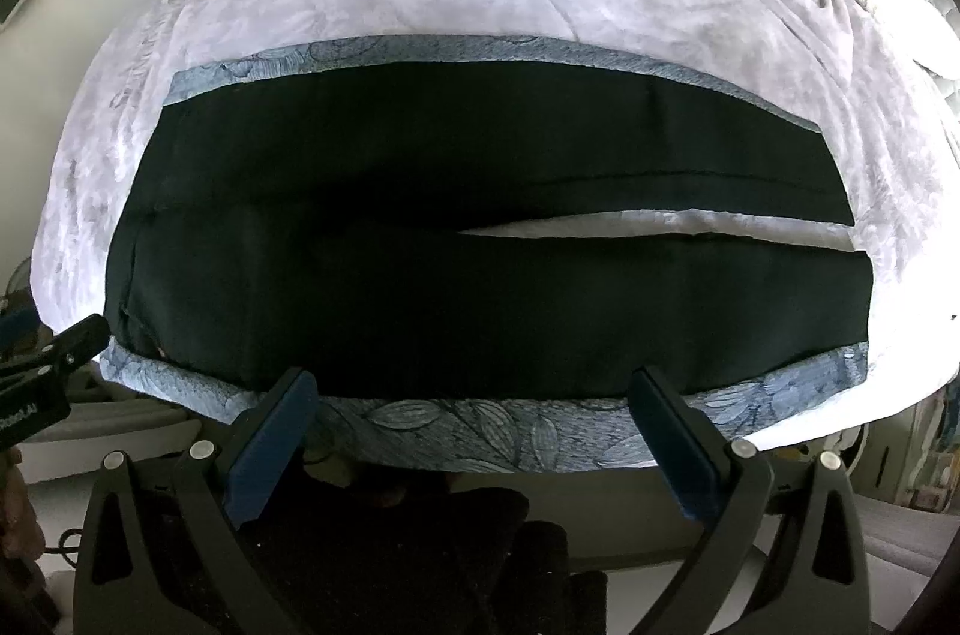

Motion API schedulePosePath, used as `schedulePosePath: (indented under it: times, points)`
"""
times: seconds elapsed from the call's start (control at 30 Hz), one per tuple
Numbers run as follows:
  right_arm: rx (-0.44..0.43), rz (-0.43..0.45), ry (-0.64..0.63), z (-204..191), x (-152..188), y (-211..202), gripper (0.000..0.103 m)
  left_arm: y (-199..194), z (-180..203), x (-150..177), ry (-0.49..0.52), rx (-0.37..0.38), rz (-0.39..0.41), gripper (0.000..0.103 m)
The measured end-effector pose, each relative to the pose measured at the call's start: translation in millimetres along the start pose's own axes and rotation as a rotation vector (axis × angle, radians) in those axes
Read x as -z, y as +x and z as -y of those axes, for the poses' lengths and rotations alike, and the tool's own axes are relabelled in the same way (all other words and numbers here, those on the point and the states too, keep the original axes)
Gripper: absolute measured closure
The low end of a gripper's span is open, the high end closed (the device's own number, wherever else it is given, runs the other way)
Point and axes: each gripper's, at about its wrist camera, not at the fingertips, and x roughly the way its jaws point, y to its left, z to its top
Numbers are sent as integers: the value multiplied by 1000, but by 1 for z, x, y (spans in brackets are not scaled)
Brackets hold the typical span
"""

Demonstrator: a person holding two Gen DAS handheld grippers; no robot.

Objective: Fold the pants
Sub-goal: 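Grasp the waistband of the black trousers with both grippers, then lift the waistband with both grippers and fold it over toward the hems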

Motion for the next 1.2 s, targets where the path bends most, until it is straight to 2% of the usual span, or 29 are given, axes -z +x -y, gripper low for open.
schedulePosePath:
  times: [0.2, 0.3, 0.43, 0.6, 0.67, 0.7, 0.73, 0.8, 0.93, 1.03, 1.1, 1.2]
  points:
    - [-34, 5, 42, -12, 2, 14, 0, 24, -17, 2, 30, 11, -18, 0]
    - [-72, -63, 89, -12, 8, 29, 0, 35, -28, 6, 35, 35, -22, 0]
    - [-191, -87, 229, -2, 18, 44, 0, 50, -42, 10, 38, 94, 0, 0]
    - [-440, -78, 404, 21, 50, 67, 1, 73, -54, 15, 33, 195, -12, 0]
    - [-520, -105, 457, 27, 67, 77, 16, 85, -61, 20, 21, 251, -41, 0]
    - [-543, -129, 483, 30, 77, 82, 33, 88, -63, 21, 15, 273, -53, 0]
    - [-578, -160, 527, 36, 93, 92, 38, 91, -66, 23, 9, 293, -65, 0]
    - [-627, -187, 573, 40, 113, 101, 38, 97, -71, 26, 4, 318, -83, 0]
    - [-672, -215, 605, 40, 140, 132, 38, 103, -74, 30, 1, 361, -101, 0]
    - [-763, -205, 655, 34, 132, 145, 38, 109, -78, 30, -11, 395, -119, 0]
    - [-853, -152, 689, 28, 124, 141, 38, 108, -82, 31, -23, 406, -120, 0]
    - [-953, -73, 664, 23, 115, 123, 38, 105, -93, 36, -57, 462, -112, 0]
